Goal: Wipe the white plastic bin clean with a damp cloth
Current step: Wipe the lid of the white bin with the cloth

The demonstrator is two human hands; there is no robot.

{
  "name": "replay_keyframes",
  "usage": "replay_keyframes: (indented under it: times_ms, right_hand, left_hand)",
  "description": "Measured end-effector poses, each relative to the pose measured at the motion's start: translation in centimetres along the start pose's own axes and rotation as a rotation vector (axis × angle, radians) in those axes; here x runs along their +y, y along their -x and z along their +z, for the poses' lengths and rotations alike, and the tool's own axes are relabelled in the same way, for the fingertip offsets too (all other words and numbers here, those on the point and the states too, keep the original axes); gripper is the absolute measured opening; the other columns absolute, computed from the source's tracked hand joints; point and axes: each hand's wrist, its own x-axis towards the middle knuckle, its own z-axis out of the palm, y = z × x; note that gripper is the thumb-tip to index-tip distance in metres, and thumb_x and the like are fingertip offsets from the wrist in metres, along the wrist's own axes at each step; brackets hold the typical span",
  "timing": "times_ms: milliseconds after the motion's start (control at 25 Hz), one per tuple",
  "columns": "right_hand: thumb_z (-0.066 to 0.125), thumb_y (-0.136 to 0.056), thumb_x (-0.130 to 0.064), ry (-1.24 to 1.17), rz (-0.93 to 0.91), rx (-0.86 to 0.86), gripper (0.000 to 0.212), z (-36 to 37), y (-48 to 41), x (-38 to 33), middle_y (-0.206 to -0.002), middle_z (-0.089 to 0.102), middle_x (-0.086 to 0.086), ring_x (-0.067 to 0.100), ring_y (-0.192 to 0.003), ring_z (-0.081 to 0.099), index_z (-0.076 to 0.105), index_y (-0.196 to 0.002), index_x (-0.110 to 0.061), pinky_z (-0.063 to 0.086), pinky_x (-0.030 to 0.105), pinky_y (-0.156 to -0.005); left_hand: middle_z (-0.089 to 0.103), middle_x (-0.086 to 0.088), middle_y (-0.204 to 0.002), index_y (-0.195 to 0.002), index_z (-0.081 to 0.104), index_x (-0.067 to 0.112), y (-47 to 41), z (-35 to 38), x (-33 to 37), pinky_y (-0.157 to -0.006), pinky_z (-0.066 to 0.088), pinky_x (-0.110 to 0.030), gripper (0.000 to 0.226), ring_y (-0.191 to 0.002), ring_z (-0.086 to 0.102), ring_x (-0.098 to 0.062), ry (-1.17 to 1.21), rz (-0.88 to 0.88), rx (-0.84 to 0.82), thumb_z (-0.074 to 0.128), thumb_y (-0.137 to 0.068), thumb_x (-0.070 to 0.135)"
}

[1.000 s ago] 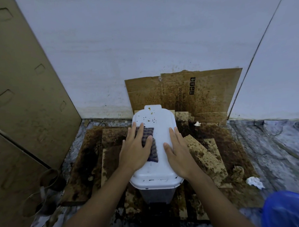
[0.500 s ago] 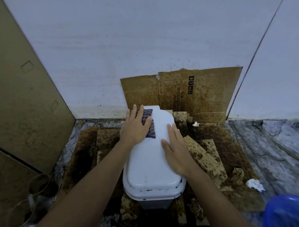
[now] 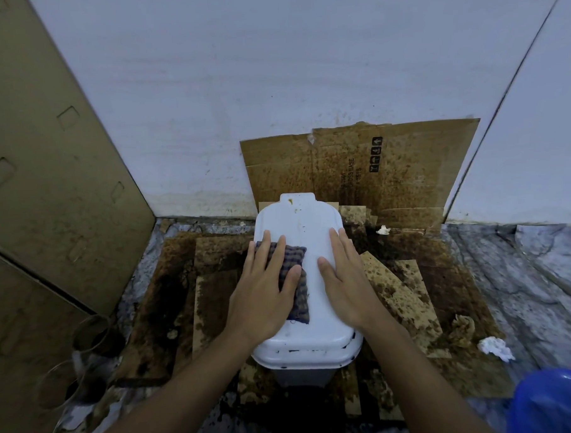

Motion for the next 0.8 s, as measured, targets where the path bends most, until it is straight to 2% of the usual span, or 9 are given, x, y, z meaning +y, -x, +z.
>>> replay_keyframes:
  times_ms: [120,360,560,680,800]
  right_hand:
    - [0.028,-0.106,-0.054,0.004,-0.001,0.006,0.068,-0.1,-0.1,-0.1,-0.166,-0.019,-0.016,0.008,-0.154,-0.015,-0.006,-0.160,-0.033,0.002,0.040,-0.126]
    - [0.029,-0.105,-0.055,-0.021,0.005,0.006,0.068,0.0,-0.2,0.0,-0.166,-0.020,-0.017,0.006,-0.153,-0.017,-0.006,-0.160,-0.036,0.001,0.040,-0.126]
    - [0.030,-0.104,-0.055,-0.053,0.018,0.000,0.068,0.0,-0.1,0.0,-0.165,-0.019,-0.019,0.005,-0.152,-0.018,-0.005,-0.160,-0.037,0.000,0.040,-0.125]
    - [0.030,-0.104,-0.057,-0.060,0.021,0.005,0.068,0.0,-0.1,0.1,-0.165,-0.019,-0.019,0.005,-0.152,-0.018,-0.005,-0.160,-0.038,-0.001,0.039,-0.125]
    - [0.030,-0.104,-0.055,-0.052,0.010,0.010,0.068,0.1,-0.1,0.0,-0.166,-0.019,-0.018,0.006,-0.153,-0.017,-0.005,-0.160,-0.037,-0.001,0.038,-0.125]
  left_hand:
    - [-0.011,0.015,-0.168,-0.161,0.004,0.037,-2.1,-0.2,0.1,-0.124,0.013,-0.041,0.063,-0.155,-0.013,-0.012,-0.001,0.008,0.012,0.024,-0.105,0.056]
    - [0.001,0.005,-0.171,-0.162,0.010,0.032,-9.7,-0.6,0.4,-0.124,0.014,-0.048,0.062,-0.157,-0.003,-0.024,-0.105,-0.019,0.034,0.025,-0.106,0.054]
    - [0.011,0.004,-0.171,-0.161,0.015,0.035,-15.1,-1.0,0.8,-0.125,0.016,-0.048,0.061,-0.157,0.001,-0.024,-0.156,-0.027,0.024,0.024,-0.105,0.057]
    - [0.015,0.003,-0.170,-0.160,0.020,0.037,-15.8,-1.0,1.0,-0.124,0.020,-0.050,0.059,-0.157,0.005,-0.024,-0.164,-0.024,0.029,0.025,-0.105,0.057]
    - [0.010,0.005,-0.170,-0.160,0.018,0.037,-13.7,-0.9,0.8,-0.124,0.018,-0.050,0.060,-0.157,0.003,-0.024,-0.148,-0.013,0.033,0.026,-0.104,0.058]
